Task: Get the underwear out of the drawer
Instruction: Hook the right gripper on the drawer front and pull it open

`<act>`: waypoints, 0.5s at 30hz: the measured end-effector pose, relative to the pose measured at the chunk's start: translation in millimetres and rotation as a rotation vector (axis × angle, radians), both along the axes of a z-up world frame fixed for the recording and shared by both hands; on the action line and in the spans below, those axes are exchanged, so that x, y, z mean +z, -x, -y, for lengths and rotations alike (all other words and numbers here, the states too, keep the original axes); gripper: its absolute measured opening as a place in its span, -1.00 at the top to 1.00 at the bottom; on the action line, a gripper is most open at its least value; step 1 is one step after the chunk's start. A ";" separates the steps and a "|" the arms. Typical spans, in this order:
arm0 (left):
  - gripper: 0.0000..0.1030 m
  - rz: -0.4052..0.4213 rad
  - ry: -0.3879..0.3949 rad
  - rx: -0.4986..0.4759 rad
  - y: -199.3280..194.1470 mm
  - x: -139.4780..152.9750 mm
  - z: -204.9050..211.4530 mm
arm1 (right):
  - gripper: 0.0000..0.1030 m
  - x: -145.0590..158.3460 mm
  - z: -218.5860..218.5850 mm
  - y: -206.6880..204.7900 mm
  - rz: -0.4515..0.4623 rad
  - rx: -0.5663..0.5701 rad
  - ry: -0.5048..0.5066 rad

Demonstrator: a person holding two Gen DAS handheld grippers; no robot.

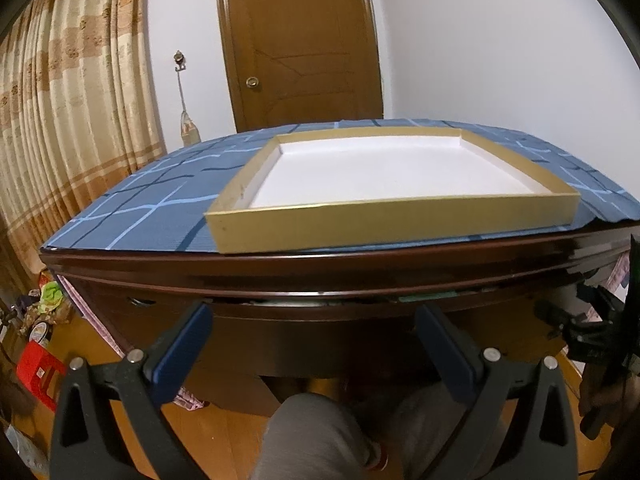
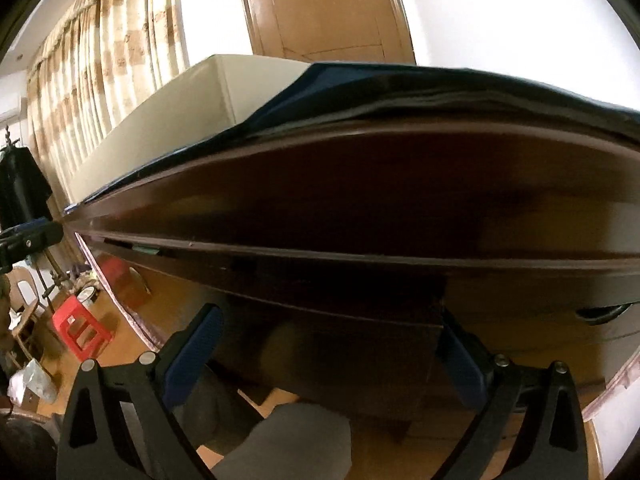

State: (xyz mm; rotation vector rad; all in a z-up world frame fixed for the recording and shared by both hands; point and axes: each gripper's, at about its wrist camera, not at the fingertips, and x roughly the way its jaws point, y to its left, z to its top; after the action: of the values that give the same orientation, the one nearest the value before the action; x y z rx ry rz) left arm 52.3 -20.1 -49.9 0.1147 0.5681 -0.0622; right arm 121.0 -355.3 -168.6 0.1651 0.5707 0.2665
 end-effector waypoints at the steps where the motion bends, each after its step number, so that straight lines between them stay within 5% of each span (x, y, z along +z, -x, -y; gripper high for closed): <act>1: -0.99 -0.001 0.001 0.004 -0.2 -0.1 -1.8 | -0.98 0.5 0.3 -0.3 -0.006 0.000 -0.013; 15: -0.99 0.006 0.003 0.020 1.9 0.1 -22.5 | -0.98 12.4 -10.2 20.8 -0.064 0.024 0.106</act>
State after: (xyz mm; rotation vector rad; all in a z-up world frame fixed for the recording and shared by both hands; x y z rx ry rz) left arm 50.4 2.4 -49.7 0.1065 0.5628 -0.0434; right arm 100.2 -345.1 -156.2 0.0646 0.6487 0.2540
